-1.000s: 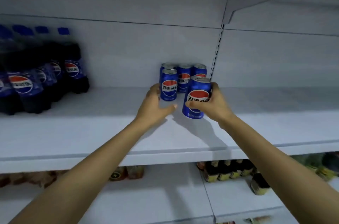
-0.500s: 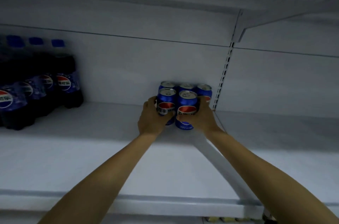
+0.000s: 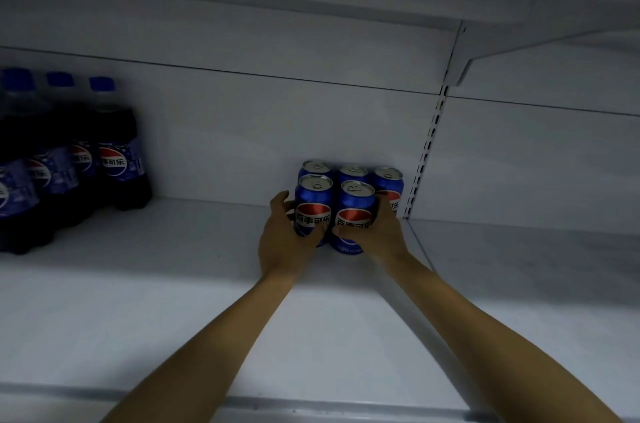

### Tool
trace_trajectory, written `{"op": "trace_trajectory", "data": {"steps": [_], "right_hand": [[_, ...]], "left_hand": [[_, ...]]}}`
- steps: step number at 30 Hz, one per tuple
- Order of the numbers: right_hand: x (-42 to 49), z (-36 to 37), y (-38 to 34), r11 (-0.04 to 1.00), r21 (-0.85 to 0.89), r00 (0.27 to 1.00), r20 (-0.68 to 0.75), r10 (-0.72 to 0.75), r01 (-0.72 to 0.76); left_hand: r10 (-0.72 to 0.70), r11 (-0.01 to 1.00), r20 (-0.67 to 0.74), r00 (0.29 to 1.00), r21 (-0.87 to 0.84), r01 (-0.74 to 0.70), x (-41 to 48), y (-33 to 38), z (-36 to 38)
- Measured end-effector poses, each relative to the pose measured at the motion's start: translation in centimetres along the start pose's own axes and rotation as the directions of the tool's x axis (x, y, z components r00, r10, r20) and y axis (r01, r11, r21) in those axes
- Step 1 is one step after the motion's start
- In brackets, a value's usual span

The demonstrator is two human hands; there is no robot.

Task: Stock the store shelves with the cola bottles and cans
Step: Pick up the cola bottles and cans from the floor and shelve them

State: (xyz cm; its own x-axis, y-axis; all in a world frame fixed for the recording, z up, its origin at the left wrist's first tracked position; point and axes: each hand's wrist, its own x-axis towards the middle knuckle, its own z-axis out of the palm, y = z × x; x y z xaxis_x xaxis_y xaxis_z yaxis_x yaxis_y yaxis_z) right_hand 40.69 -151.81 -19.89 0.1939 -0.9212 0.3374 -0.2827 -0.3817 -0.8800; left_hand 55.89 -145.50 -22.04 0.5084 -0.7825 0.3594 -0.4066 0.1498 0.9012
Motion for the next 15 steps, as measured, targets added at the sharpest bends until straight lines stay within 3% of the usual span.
{"op": "trace_trajectory", "data": {"steps": [11, 15], "right_hand": [[-0.5, -0.3, -1.0, 0.994, -0.102, 0.999, 0.022, 0.041, -0.039], [-2.9, -1.2, -3.0, 0.999, -0.036, 1.0, -0.009, 0.027, -0.027]], "left_hand": [[-0.018, 1.0, 0.055, 0.998, -0.004, 0.018, -0.1, 0.0, -0.2], [-0.051, 0.999, 0.097, 0.994, 0.003, 0.051, -0.3, 0.4, -1.0]]}}
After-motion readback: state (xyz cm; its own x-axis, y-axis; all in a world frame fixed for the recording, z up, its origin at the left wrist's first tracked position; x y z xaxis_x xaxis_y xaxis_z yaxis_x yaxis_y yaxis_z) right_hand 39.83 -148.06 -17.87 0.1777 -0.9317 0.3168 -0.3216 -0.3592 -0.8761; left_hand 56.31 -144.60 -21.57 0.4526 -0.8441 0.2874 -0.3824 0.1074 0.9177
